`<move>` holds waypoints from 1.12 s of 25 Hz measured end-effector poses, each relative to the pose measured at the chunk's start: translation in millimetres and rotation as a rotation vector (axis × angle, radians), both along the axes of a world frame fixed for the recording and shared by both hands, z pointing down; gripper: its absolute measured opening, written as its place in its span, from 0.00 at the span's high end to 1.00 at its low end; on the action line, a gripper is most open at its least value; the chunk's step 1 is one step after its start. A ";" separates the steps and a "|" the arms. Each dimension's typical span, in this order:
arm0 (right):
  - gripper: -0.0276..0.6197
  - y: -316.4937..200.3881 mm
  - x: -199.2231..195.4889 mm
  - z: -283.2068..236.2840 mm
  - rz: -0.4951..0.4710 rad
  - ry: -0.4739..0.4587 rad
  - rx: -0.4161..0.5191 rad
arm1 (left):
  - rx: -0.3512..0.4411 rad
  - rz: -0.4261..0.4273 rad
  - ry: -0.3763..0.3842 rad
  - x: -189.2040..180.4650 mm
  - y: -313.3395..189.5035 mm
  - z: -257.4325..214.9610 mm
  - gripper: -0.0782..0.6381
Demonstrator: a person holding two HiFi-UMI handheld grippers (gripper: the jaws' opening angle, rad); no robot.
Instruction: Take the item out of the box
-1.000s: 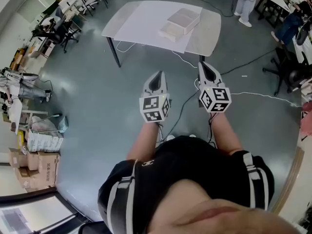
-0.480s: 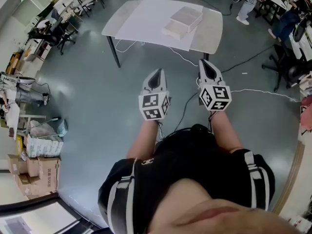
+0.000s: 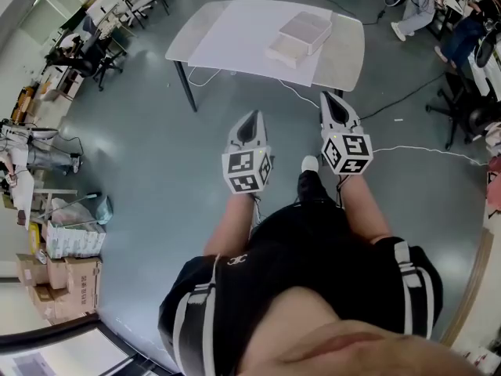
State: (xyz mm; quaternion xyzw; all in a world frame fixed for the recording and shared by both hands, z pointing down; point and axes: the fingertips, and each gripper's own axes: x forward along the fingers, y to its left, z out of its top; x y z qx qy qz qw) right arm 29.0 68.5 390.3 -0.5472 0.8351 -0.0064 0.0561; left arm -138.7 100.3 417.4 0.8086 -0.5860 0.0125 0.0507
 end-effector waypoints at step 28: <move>0.94 -361.9 71.6 15.6 -0.089 -0.012 -0.087 | -0.052 -0.020 -0.059 91.1 -358.8 -7.4 0.88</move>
